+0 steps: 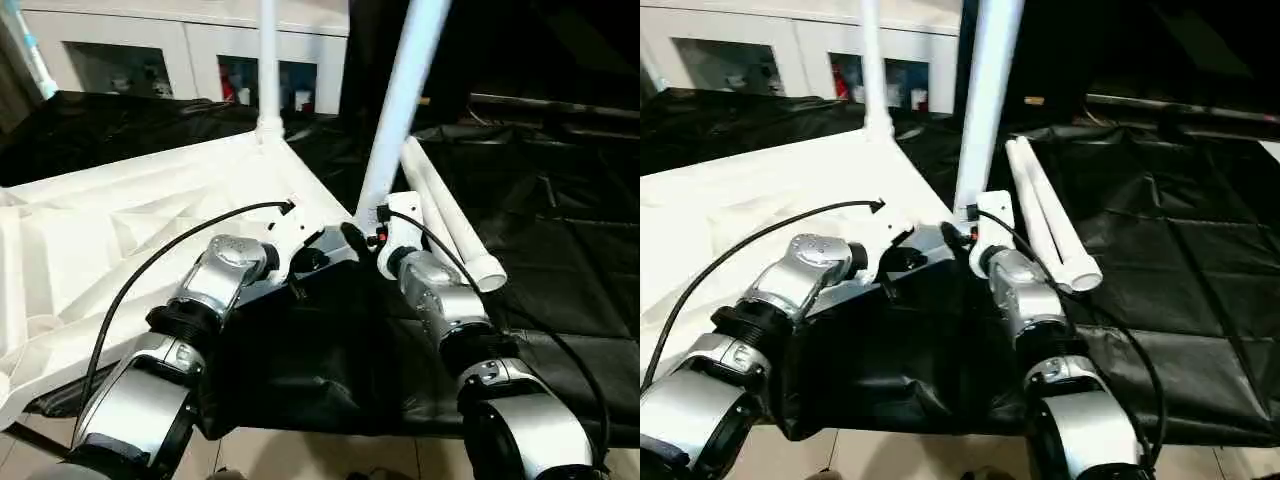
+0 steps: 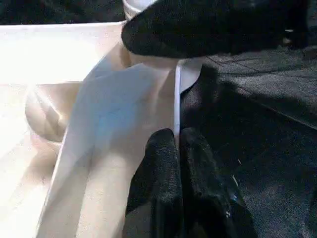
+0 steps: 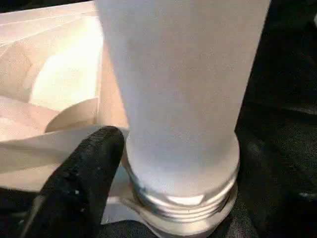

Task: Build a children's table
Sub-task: Rotate leg to tighten

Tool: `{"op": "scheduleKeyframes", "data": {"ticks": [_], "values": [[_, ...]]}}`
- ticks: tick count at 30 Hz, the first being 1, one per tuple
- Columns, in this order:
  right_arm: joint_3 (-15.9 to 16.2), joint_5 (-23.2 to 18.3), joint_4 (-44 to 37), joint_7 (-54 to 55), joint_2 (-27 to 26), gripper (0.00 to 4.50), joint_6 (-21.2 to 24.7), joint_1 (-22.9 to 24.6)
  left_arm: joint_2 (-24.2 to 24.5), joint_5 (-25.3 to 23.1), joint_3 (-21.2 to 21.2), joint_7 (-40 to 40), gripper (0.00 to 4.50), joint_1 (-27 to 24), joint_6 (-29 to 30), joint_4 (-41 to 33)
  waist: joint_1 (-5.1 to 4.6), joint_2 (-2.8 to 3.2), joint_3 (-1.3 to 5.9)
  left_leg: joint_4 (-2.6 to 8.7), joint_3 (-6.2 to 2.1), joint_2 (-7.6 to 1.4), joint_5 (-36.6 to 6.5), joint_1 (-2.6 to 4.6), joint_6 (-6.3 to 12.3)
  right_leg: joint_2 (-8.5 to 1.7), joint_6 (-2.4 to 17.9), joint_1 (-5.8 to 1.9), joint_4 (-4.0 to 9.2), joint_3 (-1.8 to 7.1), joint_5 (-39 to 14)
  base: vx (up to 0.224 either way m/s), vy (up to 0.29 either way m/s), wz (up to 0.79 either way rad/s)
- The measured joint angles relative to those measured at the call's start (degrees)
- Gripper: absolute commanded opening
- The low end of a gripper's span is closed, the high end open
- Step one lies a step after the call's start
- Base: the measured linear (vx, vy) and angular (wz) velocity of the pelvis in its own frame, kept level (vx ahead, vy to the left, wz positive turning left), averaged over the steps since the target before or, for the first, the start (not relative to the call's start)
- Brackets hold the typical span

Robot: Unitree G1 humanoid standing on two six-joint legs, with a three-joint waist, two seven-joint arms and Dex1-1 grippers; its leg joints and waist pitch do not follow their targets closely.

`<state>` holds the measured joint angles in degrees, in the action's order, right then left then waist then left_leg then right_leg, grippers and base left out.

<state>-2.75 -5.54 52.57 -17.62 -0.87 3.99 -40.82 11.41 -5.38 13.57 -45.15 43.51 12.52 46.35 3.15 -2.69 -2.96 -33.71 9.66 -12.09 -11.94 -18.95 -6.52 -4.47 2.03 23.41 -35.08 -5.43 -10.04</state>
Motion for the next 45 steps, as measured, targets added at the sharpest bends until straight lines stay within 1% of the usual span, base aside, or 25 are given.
{"op": "scheduleKeyframes", "data": {"ticks": [1, 3, 5, 7, 9, 11, 13, 17, 21, 23, 25, 27, 29, 31, 33, 36, 38, 41, 42, 44, 45], "values": [[0.8, 0.4, -0.2, -1.7, 0.7, 3.73, -0.1, 0.1, 0.5, 0.0, 0.1, -0.7, 0.00, -0.2, -0.3, -0.3, -0.10, -0.02, -0.01, 0.02, 0.00, 0.00, 0.0, 0.00, 0.00, 0.00, 0.0, 0.01, 0.00, 0.00, 0.0, 0.000, 0.000, 0.00], [3.5, 0.5, -2.9, -9.7, 4.2, 3.73, 0.3, 1.9, 2.6, 0.0, 0.5, -4.0, 0.00, -1.2, -1.8, -1.8, -0.11, -0.01, -0.02, 0.12, -0.01, -0.01, 0.0, -0.03, 0.01, 0.01, 0.0, 0.04, 0.03, -0.03, 0.0, 0.000, 0.000, 0.00], [5.2, 0.5, -5.4, -16.4, 6.6, 3.73, 0.6, 3.5, 4.5, 0.2, 0.9, -7.3, 0.00, -2.1, -3.5, -3.1, -0.11, 0.00, -0.02, 0.16, -0.01, -0.05, 0.0, -0.06, 0.06, 0.07, -0.1, 0.11, 0.01, -0.03, 0.0, 0.000, 0.000, 0.00], [5.8, 0.5, -6.9, -20.0, 8.4, 3.73, 0.9, 4.2, 5.7, 0.2, 1.0, -9.5, 0.00, -2.7, -4.3, -4.0, -0.05, 0.00, -0.02, 0.16, 0.00, -0.06, 0.1, -0.10, 0.15, 0.08, 0.1, 0.14, 0.00, -0.03, 0.0, 0.000, 0.000, 0.00], [7.3, 0.5, -8.2, -24.7, 10.6, 3.73, 0.9, 5.1, 7.2, 0.8, 1.3, -12.8, 0.00, -3.7, -5.0, -5.6, 0.08, -0.01, -0.02, 0.14, 0.03, -0.06, 0.1, -0.14, 0.19, 0.08, 0.1, 0.14, 0.04, -0.02, 0.0, 0.000, 0.000, 0.00], [9.0, 0.4, -10.6, -30.7, 13.2, 3.73, 1.2, 6.1, 9.5, 2.3, 1.9, -18.2, 0.00, -5.4, -6.4, -8.1, 0.20, 0.00, -0.03, 0.15, 0.06, -0.06, 0.1, -0.23, 0.48, 0.06, 0.1, 0.22, 0.08, 0.00, -0.1, 0.000, 0.000, 0.00], [10.0, 0.0, -12.3, -35.0, 14.8, 3.73, 1.9, 6.8, 10.8, 3.2, 2.6, -21.7, 0.00, -6.2, -7.4, -9.4, 0.40, -0.03, -0.05, 0.15, 0.08, -0.06, 0.1, -0.31, 0.65, 0.06, 0.2, 0.28, 0.06, -0.01, -0.2, 0.000, 0.000, 0.00], [10.9, -1.4, -15.3, -40.7, 16.2, 3.73, 3.4, 7.1, 11.9, 3.6, 2.8, -26.1, 0.00, -6.8, -7.8, -10.8, 0.84, -0.03, -0.05, 0.05, 0.12, -0.07, 0.1, -0.55, 0.70, 0.02, 0.2, 0.45, 0.04, -0.01, -0.2, 0.000, 0.000, 0.00], [11.5, -1.6, -16.2, -43.3, 17.3, 3.73, 3.7, 7.1, 12.1, 3.7, 2.9, -27.3, 0.00, -6.9, -7.8, -10.9, 1.11, -0.05, -0.06, 0.02, 0.13, -0.08, 0.1, -0.52, 0.69, 0.02, 0.2, 0.47, -0.07, -0.01, -0.2, 0.000, 0.000, 0.00], [11.6, -1.6, -16.3, -43.7, 17.3, 3.49, 4.3, 7.1, 12.2, 3.9, 3.1, -27.4, 0.00, -6.9, -7.8, -10.9, 1.19, -0.06, -0.07, 0.02, 0.13, -0.09, 0.1, -0.51, 0.67, 0.02, 0.2, 0.48, -0.12, -0.01, -0.2, 0.000, 0.000, 0.00], [11.8, -1.6, -16.6, -44.1, 17.3, 3.41, 4.5, 7.2, 12.2, 4.0, 3.1, -27.4, 0.00, -6.9, -7.8, -10.9, 1.22, -0.07, -0.07, 0.01, 0.13, -0.09, 0.1, -0.51, 0.66, 0.02, 0.2, 0.48, -0.13, -0.01, -0.2, 0.000, 0.000, 0.00], [11.9, -1.6, -17.2, -44.3, 17.3, 3.36, 4.9, 7.4, 12.2, 4.0, 3.0, -27.6, 0.00, -6.9, -7.8, -10.9, 1.24, -0.07, -0.07, 0.01, 0.13, -0.09, 0.1, -0.51, 0.66, 0.02, 0.2, 0.48, -0.12, 0.00, -0.2, 0.000, 0.000, 0.00], [12.0, -1.6, -17.7, -44.4, 17.3, 3.01, 5.4, 7.6, 12.2, 4.0, 3.0, -27.6, 0.00, -6.9, -7.8, -10.9, 1.24, -0.07, -0.07, 0.02, 0.13, -0.08, 0.1, -0.51, 0.67, 0.02, 0.2, 0.48, -0.12, -0.01, -0.2, 0.000, 0.000, 0.00], [12.1, -1.6, -18.0, -44.3, 17.3, 3.01, 5.5, 7.8, 12.2, 4.0, 3.0, -27.7, 0.00, -6.9, -7.8, -10.9, 1.25, -0.07, -0.07, 0.02, 0.13, -0.09, 0.1, -0.51, 0.67, 0.02, 0.2, 0.49, -0.12, -0.01, -0.2, 0.000, 0.000, 0.00], [12.1, -1.6, -18.2, -44.1, 17.3, 2.75, 5.6, 7.9, 12.1, 3.9, 3.0, -27.6, 0.00, -6.9, -7.8, -10.9, 1.26, -0.07, -0.07, 0.02, 0.13, -0.09, 0.1, -0.51, 0.67, 0.02, 0.2, 0.48, -0.13, -0.01, -0.2, 0.000, 0.000, 0.00], [11.9, -1.3, -17.8, -41.1, 16.3, 2.72, 5.8, 8.0, 11.4, 3.8, 2.9, -25.8, 0.00, -6.8, -7.4, -10.2, 1.22, -0.08, -0.07, -0.01, 0.13, -0.08, 0.1, -0.44, 0.66, 0.02, 0.2, 0.44, -0.15, 0.00, -0.2, 0.000, 0.000, 0.00], [10.4, -0.5, -16.1, -34.0, 13.7, 2.68, 5.9, 7.8, 9.8, 3.0, 2.4, -21.8, 0.00, -5.5, -6.0, -8.2, 1.02, -0.08, -0.06, -0.02, 0.13, -0.06, 0.0, -0.26, 0.29, 0.02, 0.2, 0.32, -0.18, 0.04, -0.2, 0.000, 0.000, 0.00], [8.2, 0.0, -13.8, -24.4, 11.0, 2.68, 7.6, 6.5, 6.9, 2.1, 2.0, -15.8, 0.00, -3.8, -3.8, -5.6, 0.81, -0.10, -0.05, 0.01, 0.10, -0.04, 0.0, 0.00, 0.18, 0.02, -0.1, 0.04, -0.14, 0.05, -0.3, 0.000, 0.000, 0.00], [7.0, 0.0, -12.8, -20.9, 9.4, 2.68, 8.1, 5.9, 5.8, 1.8, 1.8, -13.7, 0.00, -3.1, -3.1, -4.6, 0.71, -0.11, -0.04, 0.00, 0.09, -0.03, 0.1, 0.02, 0.16, 0.02, -0.1, 0.01, -0.14, 0.05, -0.2, 0.000, 0.000, 0.00], [3.2, -0.7, -8.5, -10.2, 5.5, 2.67, 9.2, 3.2, 2.2, 1.3, 0.4, -7.2, 0.00, -1.4, -0.8, -1.7, 0.52, -0.11, -0.04, 0.01, 0.07, -0.02, 0.1, 0.02, 0.09, 0.01, -0.1, -0.04, -0.10, 0.05, -0.2, 0.000, 0.000, 0.00], [1.9, -0.9, -6.9, -6.4, 4.3, 2.67, 9.3, 1.9, 0.9, 1.1, 0.2, -4.9, 0.00, -0.5, 0.1, -0.6, 0.46, -0.11, -0.04, -0.01, 0.07, 0.01, 0.1, 0.02, 0.09, -0.02, -0.1, -0.05, -0.08, 0.06, -0.2, 0.000, 0.000, 0.00]]}}
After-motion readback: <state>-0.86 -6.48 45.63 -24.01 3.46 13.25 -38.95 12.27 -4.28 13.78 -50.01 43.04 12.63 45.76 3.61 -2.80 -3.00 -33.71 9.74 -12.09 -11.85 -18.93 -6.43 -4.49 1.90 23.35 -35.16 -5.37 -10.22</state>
